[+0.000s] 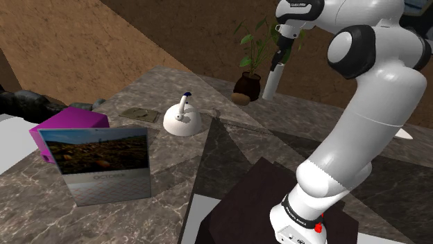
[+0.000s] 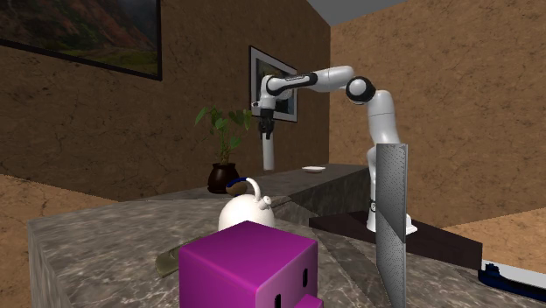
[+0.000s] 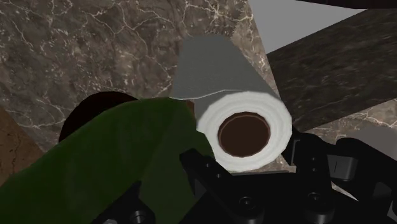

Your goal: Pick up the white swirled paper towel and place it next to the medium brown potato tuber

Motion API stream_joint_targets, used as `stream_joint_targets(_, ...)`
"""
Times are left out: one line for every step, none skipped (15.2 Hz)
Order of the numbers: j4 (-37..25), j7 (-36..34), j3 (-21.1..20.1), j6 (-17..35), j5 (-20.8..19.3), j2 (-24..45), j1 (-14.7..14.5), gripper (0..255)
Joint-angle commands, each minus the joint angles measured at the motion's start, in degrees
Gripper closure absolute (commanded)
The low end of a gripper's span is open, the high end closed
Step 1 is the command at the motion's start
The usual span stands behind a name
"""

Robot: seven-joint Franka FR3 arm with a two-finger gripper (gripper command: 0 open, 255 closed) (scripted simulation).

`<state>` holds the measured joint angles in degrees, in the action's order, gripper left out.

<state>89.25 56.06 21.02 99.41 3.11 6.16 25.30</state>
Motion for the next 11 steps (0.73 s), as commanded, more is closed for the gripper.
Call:
stream_joint_targets(-2.9,3.2,1.3,-0.7,1.3,2.4,1.9,255)
stream_joint_targets(-4.6,4.6,1.8,-1.2,2.0,3.9,2.9,255)
stream_joint_targets(-6.9,6.3,2.4,-1.9,2.9,5.6,4.1,255)
stream_joint_targets(-5.9,6.3,2.3,-1.0,2.8,5.5,4.1,255)
stream_joint_targets(-4.9,6.3,2.2,-0.2,2.8,5.3,4.0,255)
stream_joint_targets(-3.9,6.3,2.2,0.6,2.7,5.2,3.9,255)
stream_joint_targets(-3.0,6.3,2.2,1.5,2.7,5.1,3.9,255)
stream_joint_targets(-2.1,6.3,2.2,2.3,2.7,5.0,3.8,255)
stream_joint_targets(-1.2,6.3,2.2,3.1,2.6,4.9,3.8,255)
stream_joint_targets(-0.4,6.3,2.1,3.9,2.6,4.8,3.7,255)
stream_joint_targets(0.4,6.3,2.1,4.6,2.6,4.8,3.7,255)
